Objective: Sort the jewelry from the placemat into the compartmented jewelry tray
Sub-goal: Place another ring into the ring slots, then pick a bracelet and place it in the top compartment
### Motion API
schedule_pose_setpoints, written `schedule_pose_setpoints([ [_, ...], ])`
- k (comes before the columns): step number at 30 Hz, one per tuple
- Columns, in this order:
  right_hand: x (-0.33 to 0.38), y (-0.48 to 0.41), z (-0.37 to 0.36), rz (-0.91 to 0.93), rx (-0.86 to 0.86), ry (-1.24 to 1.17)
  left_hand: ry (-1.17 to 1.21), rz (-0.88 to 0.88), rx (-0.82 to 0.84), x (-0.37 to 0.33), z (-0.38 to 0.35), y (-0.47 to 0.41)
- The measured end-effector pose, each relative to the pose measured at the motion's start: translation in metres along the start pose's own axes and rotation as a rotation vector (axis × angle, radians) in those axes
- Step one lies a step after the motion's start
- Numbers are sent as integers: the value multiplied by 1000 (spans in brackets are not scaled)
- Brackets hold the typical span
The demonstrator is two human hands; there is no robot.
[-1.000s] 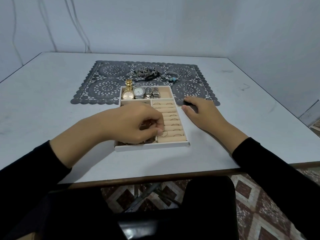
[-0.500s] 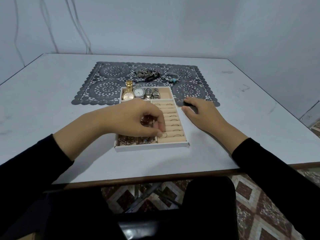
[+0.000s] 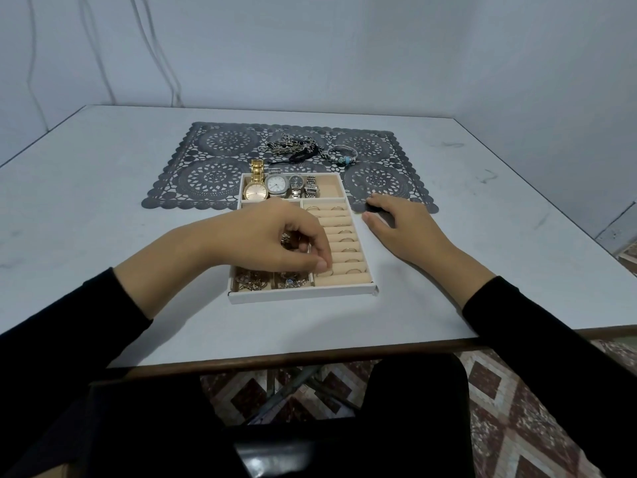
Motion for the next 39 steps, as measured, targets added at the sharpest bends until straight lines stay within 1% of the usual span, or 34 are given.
schedule_pose_setpoints([
  [5, 0, 0, 0, 3, 4, -3, 6, 28, 37, 3, 0, -3],
  [13, -1, 0, -1, -2, 9, -8, 9, 60, 40, 3, -2, -5],
  [21, -1, 0, 0, 12, -11, -19, -11, 95, 104, -1, -3, -9],
  [25, -2, -1, 0, 9, 7, -19, 2, 75, 60, 0, -2, -6],
  [27, -3, -3, 1, -11, 13, -37, 63, 76, -1, 4, 6, -3],
  [29, -5, -7, 4, -48, 11, -56, 131, 84, -95, 9, 19, 0],
  [32, -11, -19, 5, -95, -30, -63, 197, 103, -315, 25, 46, 1],
  [36, -26, -43, 2, -174, -125, -101, 157, 200, -698, 77, 85, 0],
  [37, -28, -49, 0, -184, -139, -110, 127, 212, -762, 90, 93, 0],
  [39, -30, -62, -4, -183, -165, -121, 70, 245, -834, 113, 104, -4],
])
Point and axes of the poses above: each hand's wrist, its own y-axis away from the middle knuckle, its own z-axis out of the back of the hand, x = y × z, the point moved 6 cm from there along -y, towards the middle knuckle, and after that the axes turned 13 degrees about -x, right-handed, at the moved point
